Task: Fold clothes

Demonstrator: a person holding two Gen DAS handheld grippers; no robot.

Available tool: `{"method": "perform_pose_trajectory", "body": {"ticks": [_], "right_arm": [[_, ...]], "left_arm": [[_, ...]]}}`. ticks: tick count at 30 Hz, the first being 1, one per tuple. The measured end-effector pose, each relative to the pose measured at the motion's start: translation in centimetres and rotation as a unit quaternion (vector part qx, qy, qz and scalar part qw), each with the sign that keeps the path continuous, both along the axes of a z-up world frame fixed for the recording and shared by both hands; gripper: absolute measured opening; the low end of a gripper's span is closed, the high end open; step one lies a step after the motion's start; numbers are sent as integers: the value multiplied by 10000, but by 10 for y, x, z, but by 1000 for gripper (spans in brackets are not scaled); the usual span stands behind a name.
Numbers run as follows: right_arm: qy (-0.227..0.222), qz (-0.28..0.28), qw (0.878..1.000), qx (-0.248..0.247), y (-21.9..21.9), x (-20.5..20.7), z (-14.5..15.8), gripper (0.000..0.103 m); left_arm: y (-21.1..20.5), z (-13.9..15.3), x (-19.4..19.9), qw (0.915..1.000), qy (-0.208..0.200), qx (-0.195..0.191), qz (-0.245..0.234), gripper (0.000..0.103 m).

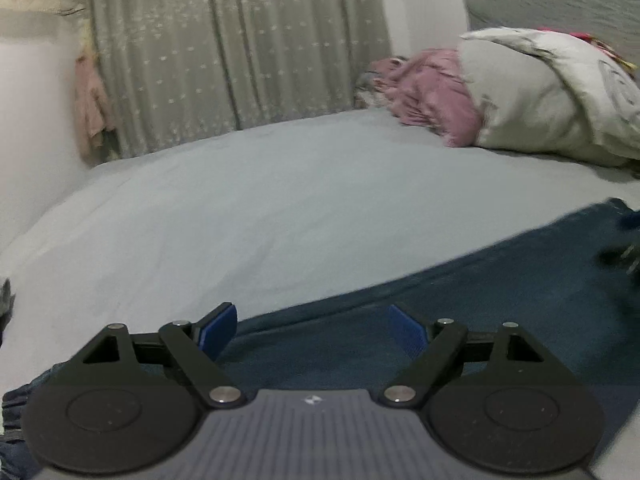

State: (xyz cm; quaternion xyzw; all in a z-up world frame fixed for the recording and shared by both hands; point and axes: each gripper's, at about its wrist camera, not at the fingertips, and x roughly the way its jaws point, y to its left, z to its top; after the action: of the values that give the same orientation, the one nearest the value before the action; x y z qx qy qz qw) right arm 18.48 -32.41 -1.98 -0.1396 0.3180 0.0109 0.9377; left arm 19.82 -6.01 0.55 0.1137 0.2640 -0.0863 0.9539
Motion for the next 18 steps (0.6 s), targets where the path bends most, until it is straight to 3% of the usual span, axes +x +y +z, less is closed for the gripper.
{"method": "perform_pose_trajectory", "body": {"ticks": [3,6,9,11,14,18], "right_arm": [[252,-27,9995,-183,7,-7,-14,63],[320,-547,9980,34,-36,-21,-22,68],[342,-1195,9918,308,-95,-39,-23,77],[357,-1462,9877,427,-119,-46,-23,77],[394,-1903,9808,154,-138,-56,-19,74],[313,-1696,9847,243,-116,-69,-2,70]], "left_arm": [[-1,-7,-7,9992,381,123,-54,84],[15,-24,-11,9966,817,77,93,84],[33,-35,-15,9949,968,-226,188,84],[48,-38,-18,9938,920,-580,244,84],[62,-29,-26,9916,843,-904,370,84],[81,5,-55,9923,551,-1045,364,84]]}}
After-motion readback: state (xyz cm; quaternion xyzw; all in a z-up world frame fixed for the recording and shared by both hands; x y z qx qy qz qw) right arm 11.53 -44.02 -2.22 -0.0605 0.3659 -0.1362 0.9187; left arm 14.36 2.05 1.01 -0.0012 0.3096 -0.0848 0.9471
